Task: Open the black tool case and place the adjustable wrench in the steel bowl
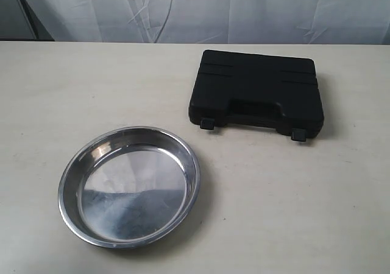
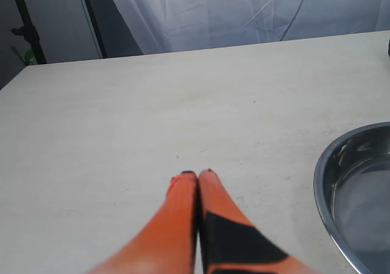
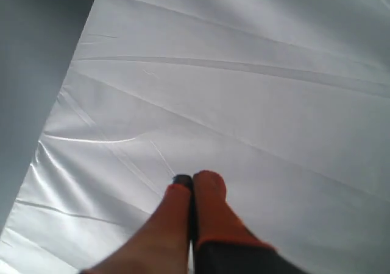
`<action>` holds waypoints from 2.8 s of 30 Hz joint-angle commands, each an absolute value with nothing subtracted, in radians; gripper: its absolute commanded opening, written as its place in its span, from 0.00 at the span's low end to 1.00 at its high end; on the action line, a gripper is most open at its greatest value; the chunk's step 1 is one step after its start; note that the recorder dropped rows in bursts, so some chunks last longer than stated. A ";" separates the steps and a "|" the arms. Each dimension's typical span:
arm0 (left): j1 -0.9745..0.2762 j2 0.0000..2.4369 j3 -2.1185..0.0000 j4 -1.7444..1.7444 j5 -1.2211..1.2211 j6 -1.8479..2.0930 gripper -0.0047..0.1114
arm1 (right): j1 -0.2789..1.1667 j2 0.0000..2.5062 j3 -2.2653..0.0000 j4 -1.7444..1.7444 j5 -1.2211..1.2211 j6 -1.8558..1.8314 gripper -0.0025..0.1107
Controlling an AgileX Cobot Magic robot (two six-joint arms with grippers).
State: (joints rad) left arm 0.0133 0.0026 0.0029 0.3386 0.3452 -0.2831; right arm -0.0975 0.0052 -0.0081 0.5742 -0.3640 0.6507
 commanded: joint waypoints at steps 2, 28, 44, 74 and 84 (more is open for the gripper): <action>0.017 0.000 0.000 0.343 0.338 -0.285 0.04 | -0.104 0.000 -0.103 0.506 -0.516 0.683 0.01; 0.017 0.000 0.000 0.343 0.340 -0.285 0.04 | 0.294 1.843 -1.361 0.167 1.024 -0.534 0.14; 0.017 0.000 0.000 0.343 0.340 -0.285 0.04 | 0.352 1.982 -1.361 0.140 0.797 -0.550 0.45; 0.017 0.000 0.000 0.343 0.340 -0.285 0.04 | 0.352 2.074 -1.361 0.158 0.728 -0.684 0.02; 0.017 0.000 0.000 0.343 0.340 -0.285 0.04 | 0.352 2.017 -1.361 0.213 0.831 -0.677 0.02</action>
